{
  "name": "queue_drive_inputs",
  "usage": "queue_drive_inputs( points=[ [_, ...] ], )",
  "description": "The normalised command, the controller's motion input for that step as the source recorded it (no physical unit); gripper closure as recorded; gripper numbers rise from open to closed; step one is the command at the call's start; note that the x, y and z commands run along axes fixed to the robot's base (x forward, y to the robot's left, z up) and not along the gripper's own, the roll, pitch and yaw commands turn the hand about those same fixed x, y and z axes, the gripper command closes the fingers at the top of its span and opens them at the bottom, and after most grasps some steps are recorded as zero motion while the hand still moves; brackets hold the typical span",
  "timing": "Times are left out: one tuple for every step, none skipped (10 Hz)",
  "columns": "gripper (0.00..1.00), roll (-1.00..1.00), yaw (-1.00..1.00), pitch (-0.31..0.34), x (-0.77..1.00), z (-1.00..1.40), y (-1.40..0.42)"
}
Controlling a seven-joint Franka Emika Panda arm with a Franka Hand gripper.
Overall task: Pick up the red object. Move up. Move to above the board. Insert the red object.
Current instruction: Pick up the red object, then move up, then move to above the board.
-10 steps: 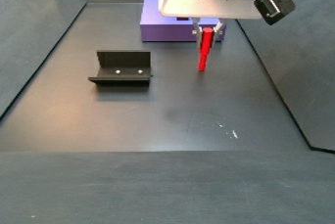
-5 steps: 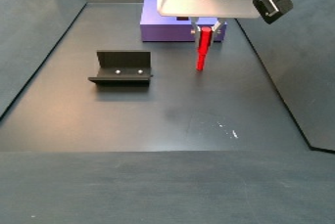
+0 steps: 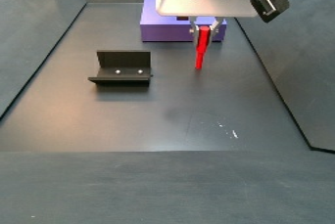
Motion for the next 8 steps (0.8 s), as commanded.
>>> queue_drive_inputs(
  points=[
    [1.0,0.0,0.0,0.0,0.0,0.0,0.0],
    [1.0,0.0,0.0,0.0,0.0,0.83,0.0],
    [1.0,0.0,0.03,-0.011,0.05,0.83,0.06],
    [1.0,0.01,0.03,0.018,0.01,0.51,0.05],
    [1.0,0.01,0.02,0.002,0.02,0.3,0.04],
    [1.0,0.0,0.0,0.0,0.0,1.4,0.0],
    [1.0,0.0,-0.01,0.019,-0.01,1.4,-0.01],
    [1.0,0.0,-0.01,0.039,-0.06,1.4,-0.01]
  ],
)
